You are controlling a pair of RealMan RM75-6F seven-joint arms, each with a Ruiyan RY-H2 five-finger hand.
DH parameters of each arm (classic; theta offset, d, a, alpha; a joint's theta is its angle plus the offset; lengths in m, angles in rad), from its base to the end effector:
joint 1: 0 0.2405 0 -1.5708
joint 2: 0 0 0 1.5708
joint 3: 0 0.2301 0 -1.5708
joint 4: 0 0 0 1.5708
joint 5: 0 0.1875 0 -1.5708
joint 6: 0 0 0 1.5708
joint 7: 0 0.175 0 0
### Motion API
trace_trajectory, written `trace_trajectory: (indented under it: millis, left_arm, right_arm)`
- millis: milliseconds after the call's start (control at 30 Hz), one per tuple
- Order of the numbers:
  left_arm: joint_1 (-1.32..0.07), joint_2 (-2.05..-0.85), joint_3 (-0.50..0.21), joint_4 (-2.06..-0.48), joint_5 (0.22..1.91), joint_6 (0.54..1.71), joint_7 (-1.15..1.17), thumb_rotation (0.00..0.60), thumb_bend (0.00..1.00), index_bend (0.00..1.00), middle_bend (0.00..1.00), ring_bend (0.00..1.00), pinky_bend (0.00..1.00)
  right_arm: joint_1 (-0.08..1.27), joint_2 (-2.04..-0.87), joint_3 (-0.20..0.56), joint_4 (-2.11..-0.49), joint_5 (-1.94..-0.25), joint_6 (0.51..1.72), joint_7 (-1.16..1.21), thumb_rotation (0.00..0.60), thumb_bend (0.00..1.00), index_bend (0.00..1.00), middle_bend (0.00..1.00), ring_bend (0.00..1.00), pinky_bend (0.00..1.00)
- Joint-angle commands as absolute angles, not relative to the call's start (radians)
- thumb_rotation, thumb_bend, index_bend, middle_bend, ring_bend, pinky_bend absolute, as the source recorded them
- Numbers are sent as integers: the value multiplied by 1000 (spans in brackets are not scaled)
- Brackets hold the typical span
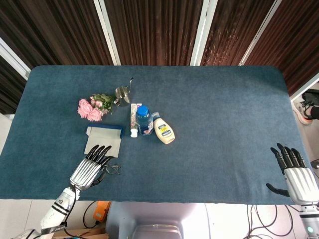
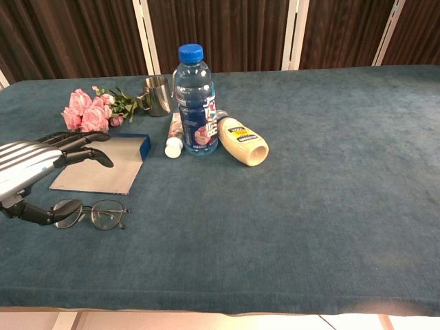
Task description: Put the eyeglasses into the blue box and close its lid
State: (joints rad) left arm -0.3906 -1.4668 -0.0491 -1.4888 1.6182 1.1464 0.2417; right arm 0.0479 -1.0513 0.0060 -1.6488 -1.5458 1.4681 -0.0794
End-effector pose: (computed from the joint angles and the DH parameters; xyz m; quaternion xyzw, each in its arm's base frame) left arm -0.1829 0.2611 0.0160 -0.7668 -0.3095 -0.3804 0.4141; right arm -0.2822 -0.1890 0.1718 0.6323 -0.3724 0.3355 0.5907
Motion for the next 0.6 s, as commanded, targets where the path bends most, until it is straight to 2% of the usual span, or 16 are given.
trace_trajectory:
  millis: [33, 333, 600]
  left_arm:
    - [-400, -1476, -54, -1484, 1604, 1131, 254, 600, 407, 262, 0, 0, 32]
    - [-437, -1508, -69, -1454, 1448, 1015, 338, 600, 400, 297, 0, 0, 28]
    - [-452, -1516, -64, -1444, 1397, 995, 356, 600, 388, 350, 0, 0, 28]
  right_arm:
    - [46, -1049, 6, -1651, -1548, 1472, -71, 600, 217, 0, 0, 0, 43]
    - [39, -1039, -9, -1651, -1576, 1480, -56, 600, 217, 0, 0, 0, 43]
    - [38, -1036, -10, -1653, -1578, 1479, -53, 600, 217, 0, 0, 0, 43]
